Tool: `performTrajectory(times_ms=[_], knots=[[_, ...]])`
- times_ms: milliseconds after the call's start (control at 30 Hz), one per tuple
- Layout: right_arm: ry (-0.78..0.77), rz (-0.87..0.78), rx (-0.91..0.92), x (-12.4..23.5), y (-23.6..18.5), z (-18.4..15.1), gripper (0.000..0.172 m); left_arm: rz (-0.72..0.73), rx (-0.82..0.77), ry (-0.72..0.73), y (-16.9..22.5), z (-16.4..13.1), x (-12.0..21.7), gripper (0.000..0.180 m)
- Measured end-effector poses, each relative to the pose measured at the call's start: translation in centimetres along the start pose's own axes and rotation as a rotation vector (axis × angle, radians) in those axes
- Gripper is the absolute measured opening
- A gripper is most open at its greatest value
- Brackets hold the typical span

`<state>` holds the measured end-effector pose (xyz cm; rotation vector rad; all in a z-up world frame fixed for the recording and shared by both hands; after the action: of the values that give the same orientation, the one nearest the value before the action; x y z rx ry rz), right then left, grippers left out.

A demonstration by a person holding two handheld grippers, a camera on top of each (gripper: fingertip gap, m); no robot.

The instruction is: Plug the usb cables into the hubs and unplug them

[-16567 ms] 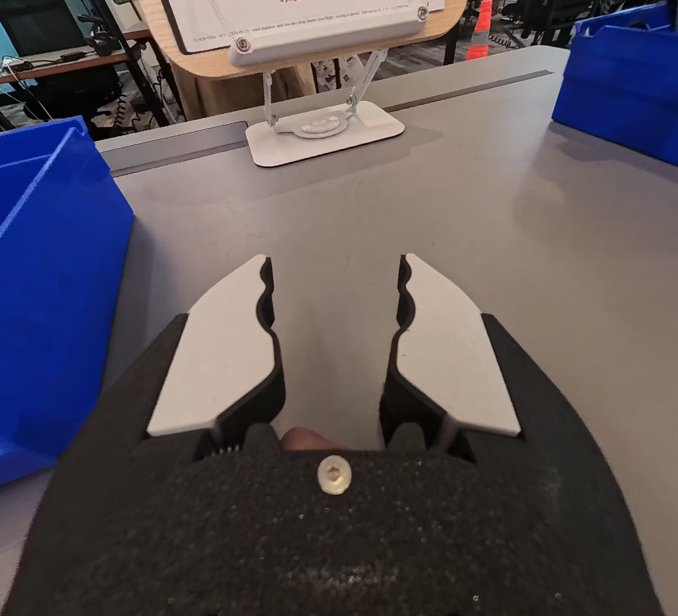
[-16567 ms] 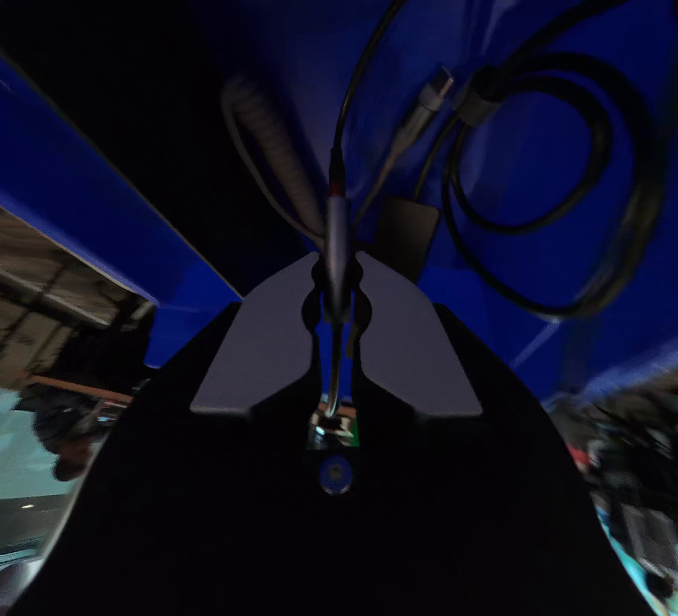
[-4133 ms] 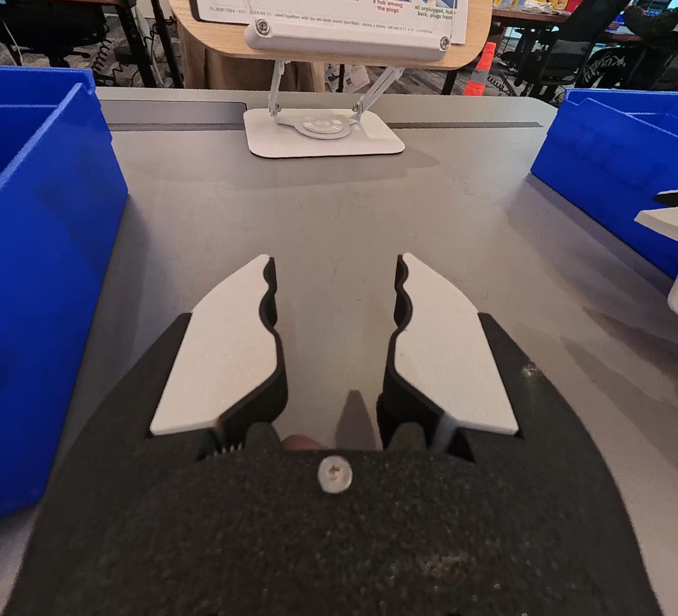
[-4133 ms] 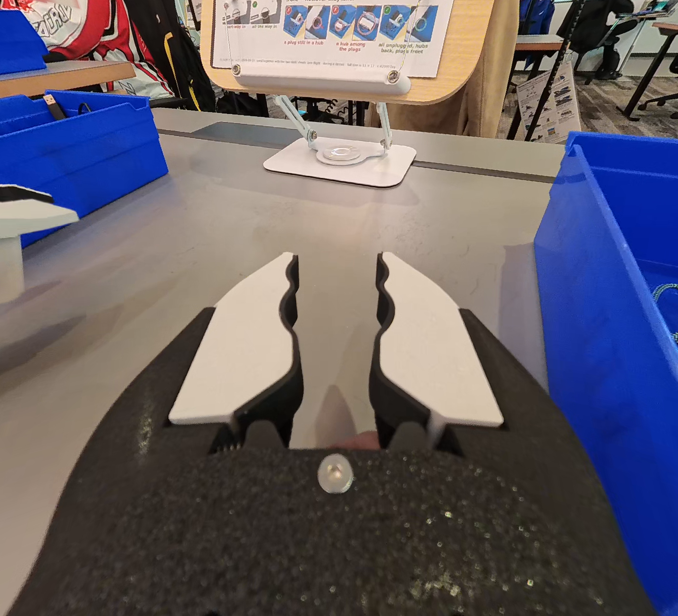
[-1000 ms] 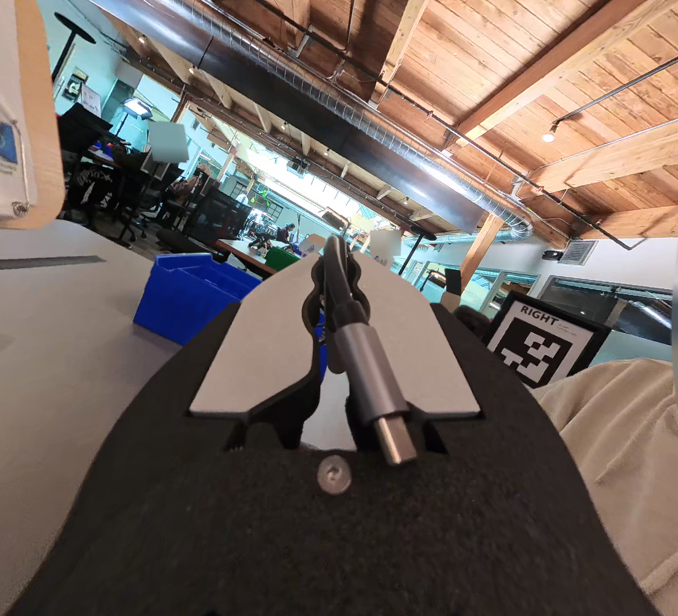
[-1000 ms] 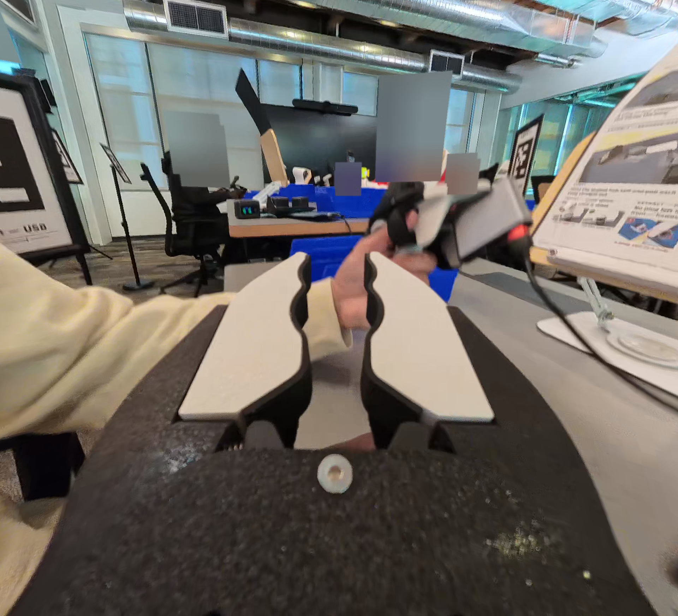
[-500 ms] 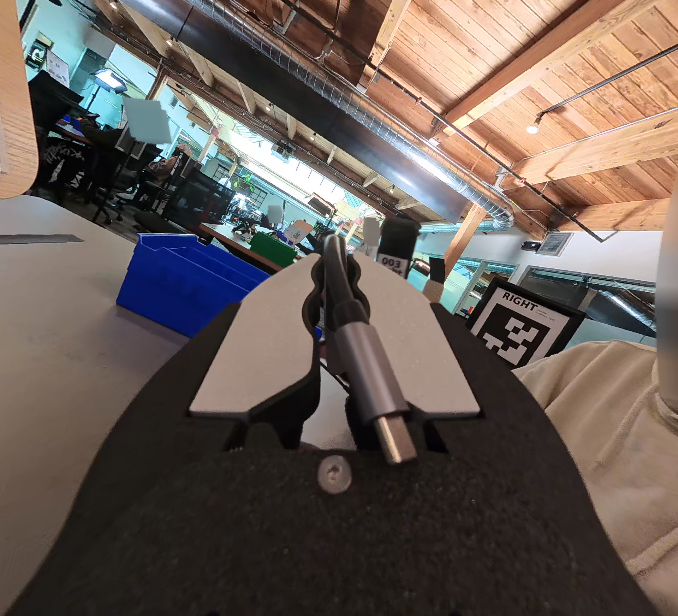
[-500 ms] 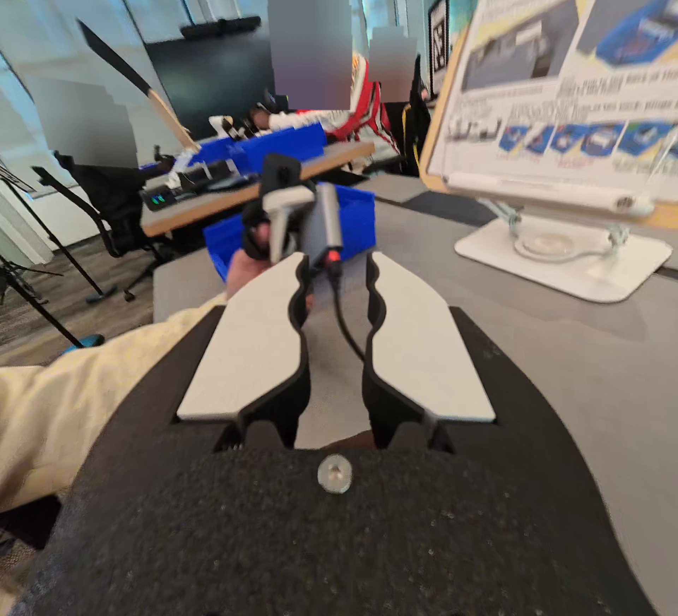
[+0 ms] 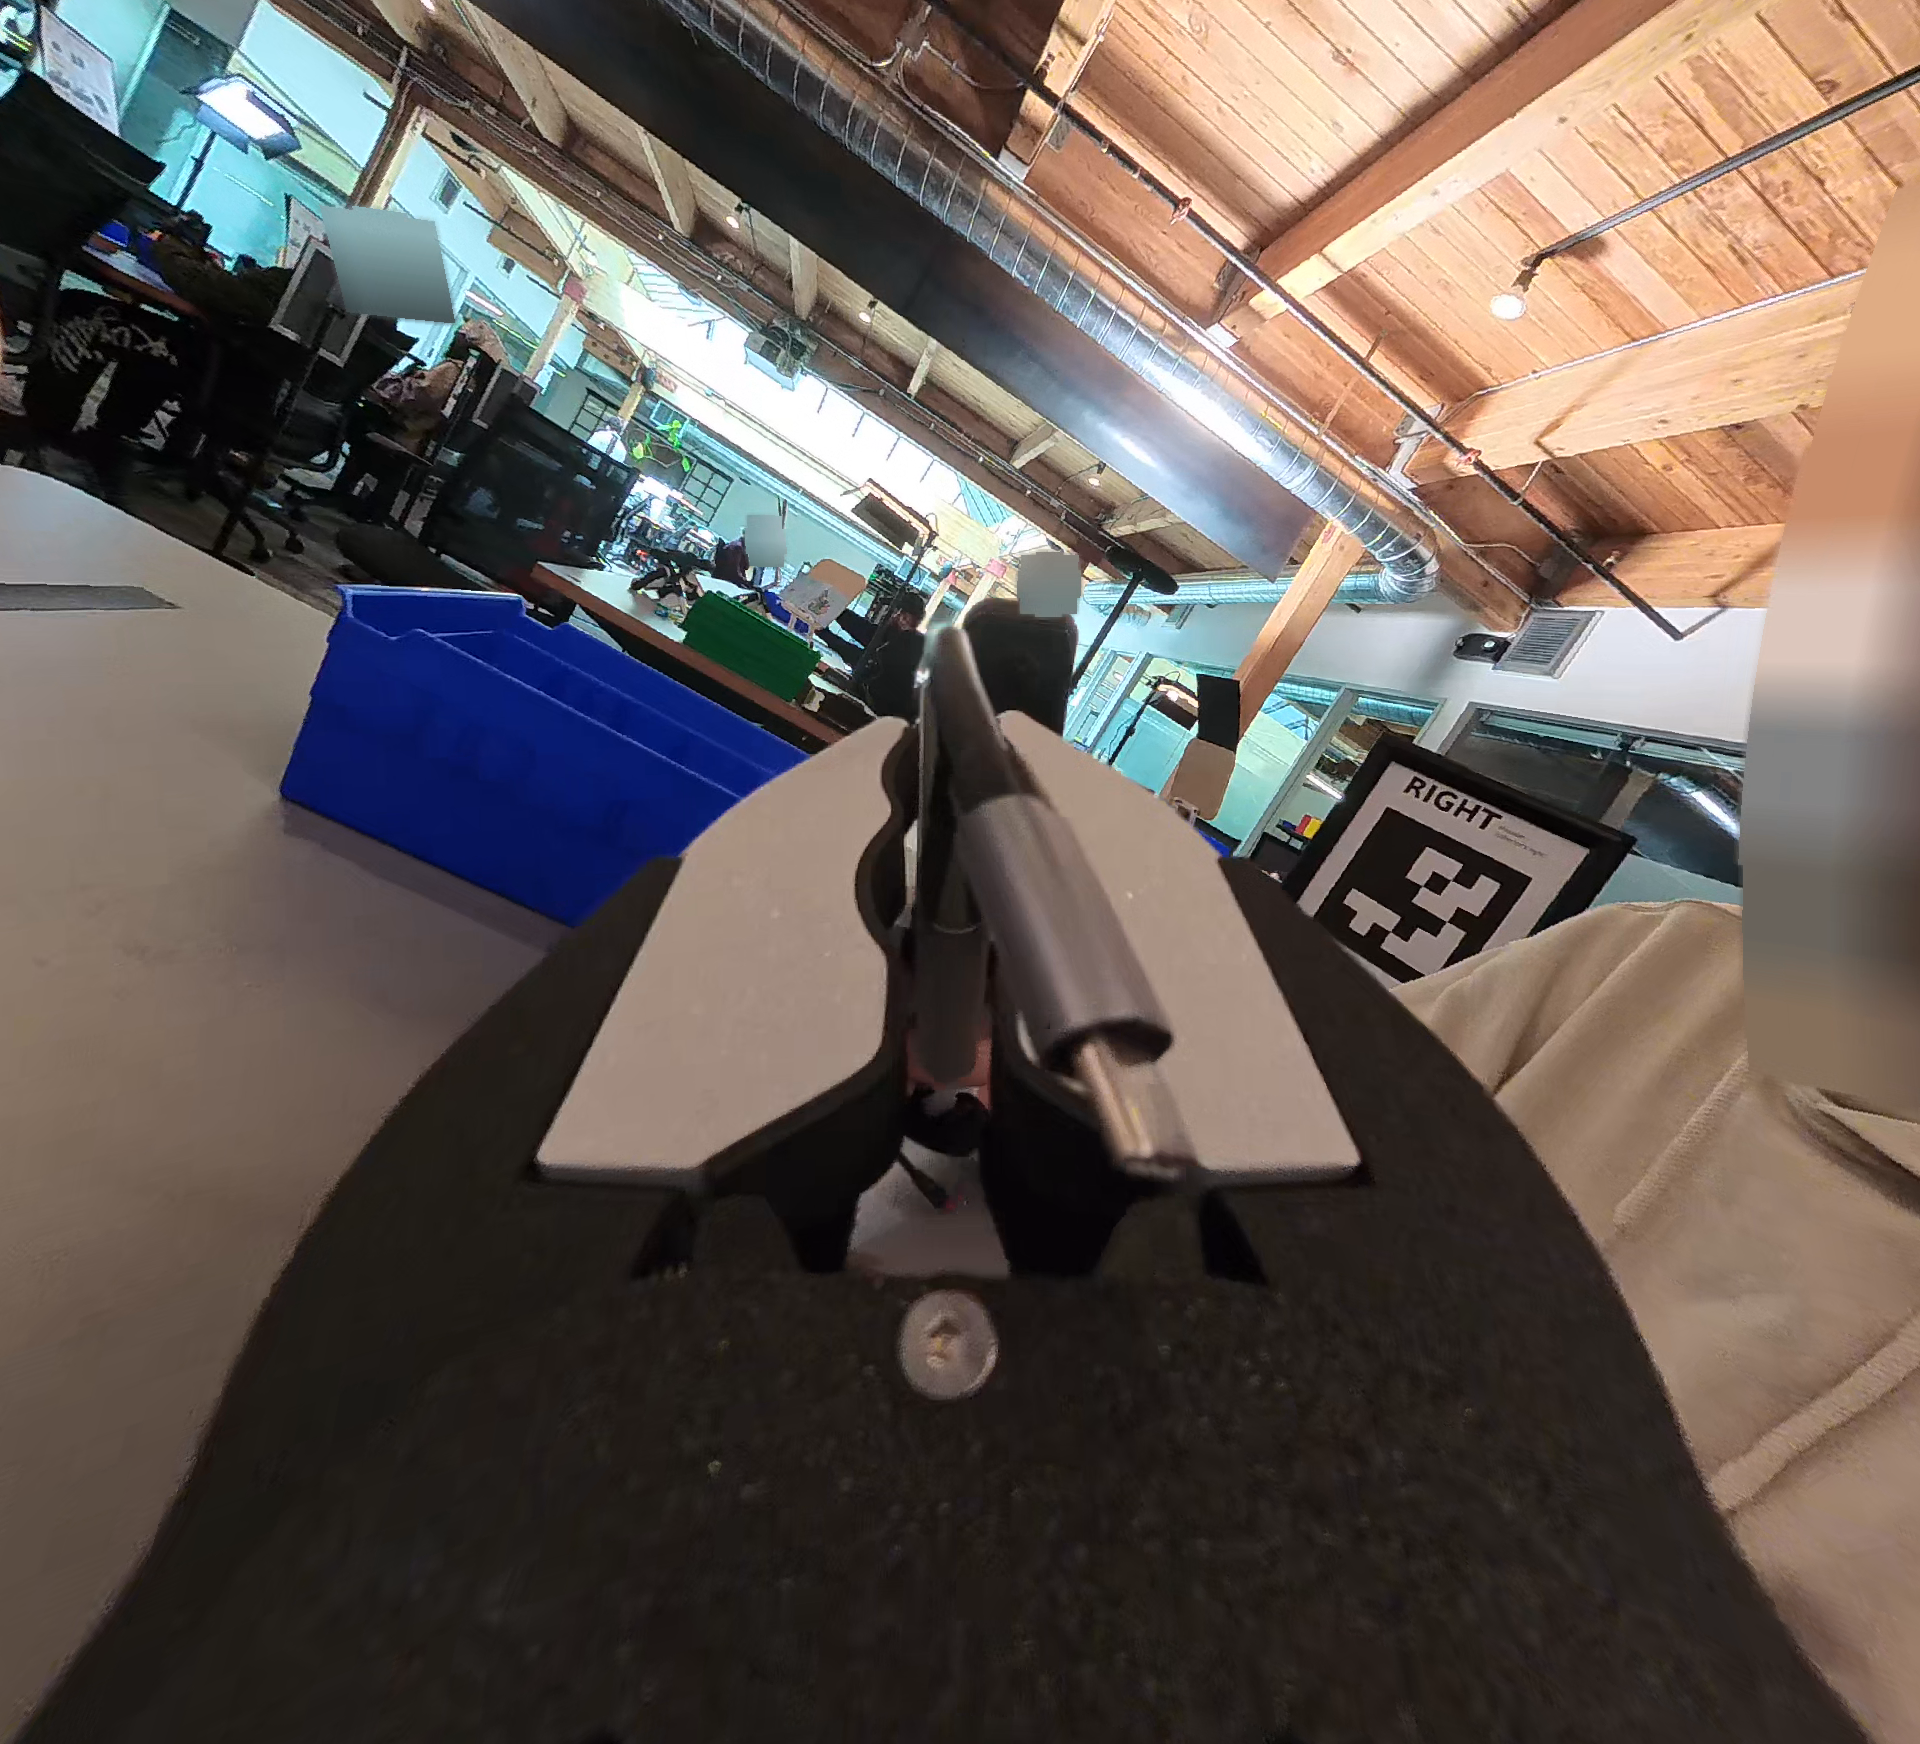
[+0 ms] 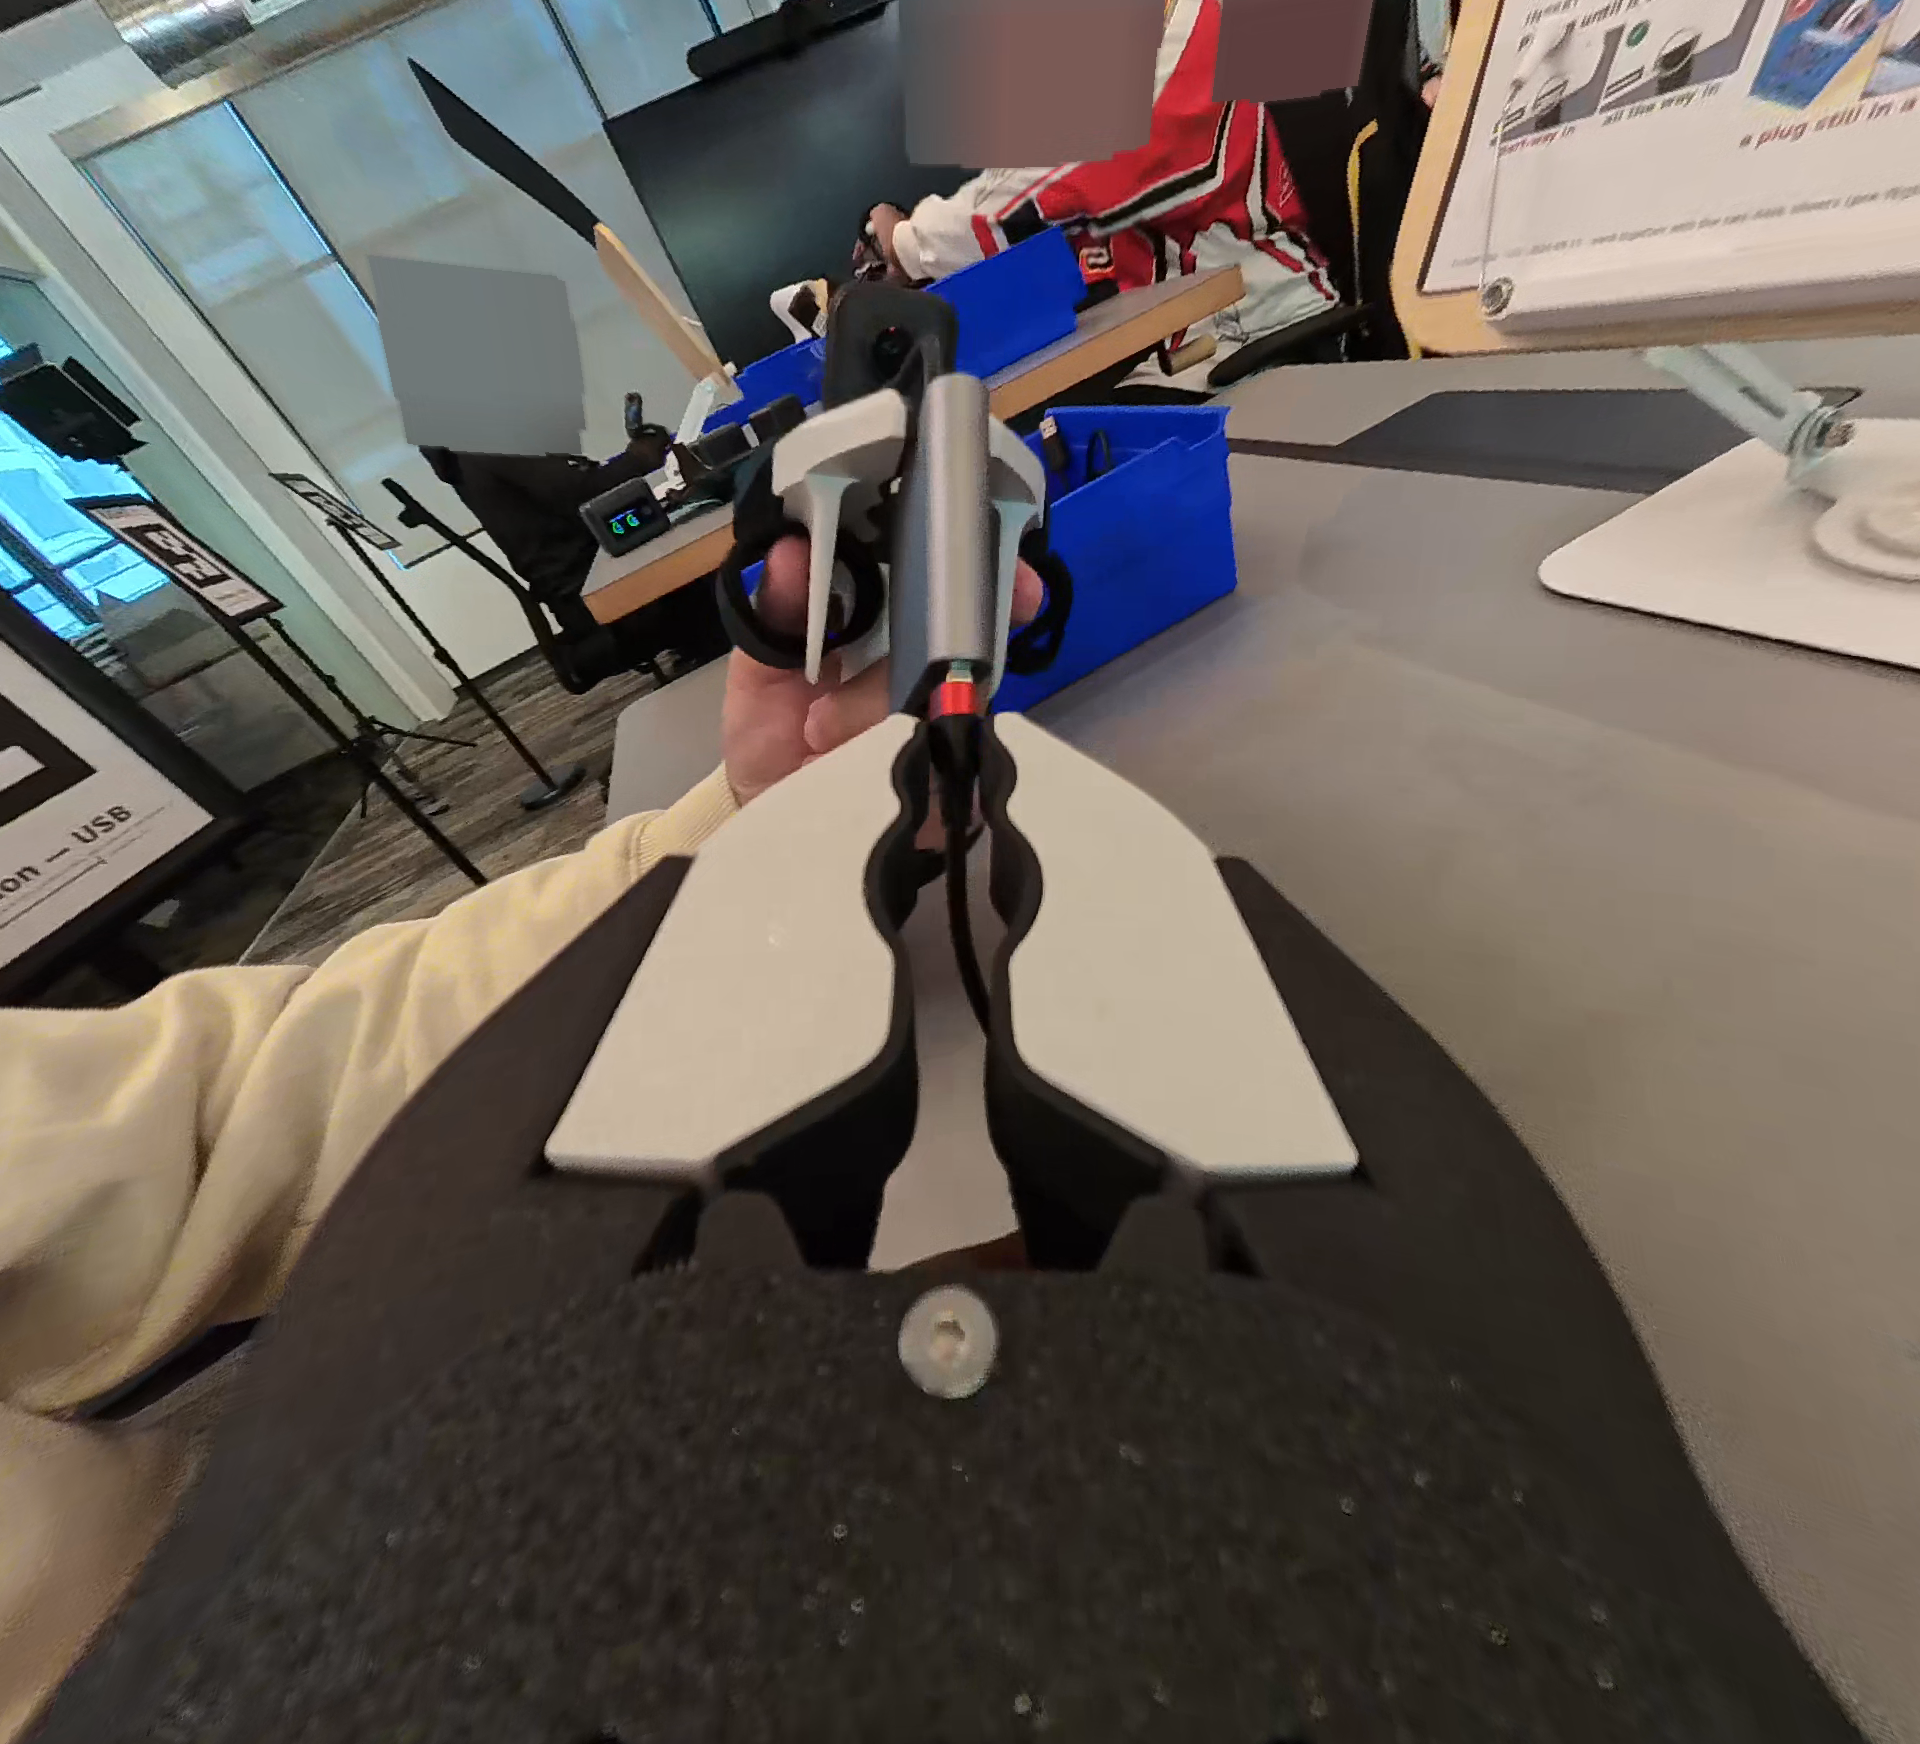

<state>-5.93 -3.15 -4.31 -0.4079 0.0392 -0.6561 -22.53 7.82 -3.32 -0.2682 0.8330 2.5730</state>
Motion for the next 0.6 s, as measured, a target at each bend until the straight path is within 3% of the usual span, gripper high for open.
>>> performTrajectory(times_ms=[200, 333, 600], knots=[[0.000, 0.021, -0.055, 0.9, 0.3, 0.7, 0.008, 0.042, 0.008, -0.056, -0.2, -0.3, 0.1, 0.013], [0.022, 0.022, -0.095, 1.8, 1.0, 0.9, 0.007, 0.083, -0.019, -0.150, -0.2, -0.8, -0.1, 0.028], [-0.101, 0.052, -0.121, 2.5, 1.2, 1.0, 0.007, 0.111, -0.043, -0.313, -0.5, -2.0, -0.8, 0.032]])
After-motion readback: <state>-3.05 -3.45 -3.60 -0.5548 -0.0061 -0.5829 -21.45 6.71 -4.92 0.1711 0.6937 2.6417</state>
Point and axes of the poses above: each gripper's, where its closed fingertips meet, x back along the fingers, z out of its top, y = z × x across the jaws, the point moved 9 cm from there along x, back along the fingers, and after that the axes turned 6 degrees about -y, right-handed, at the moved point
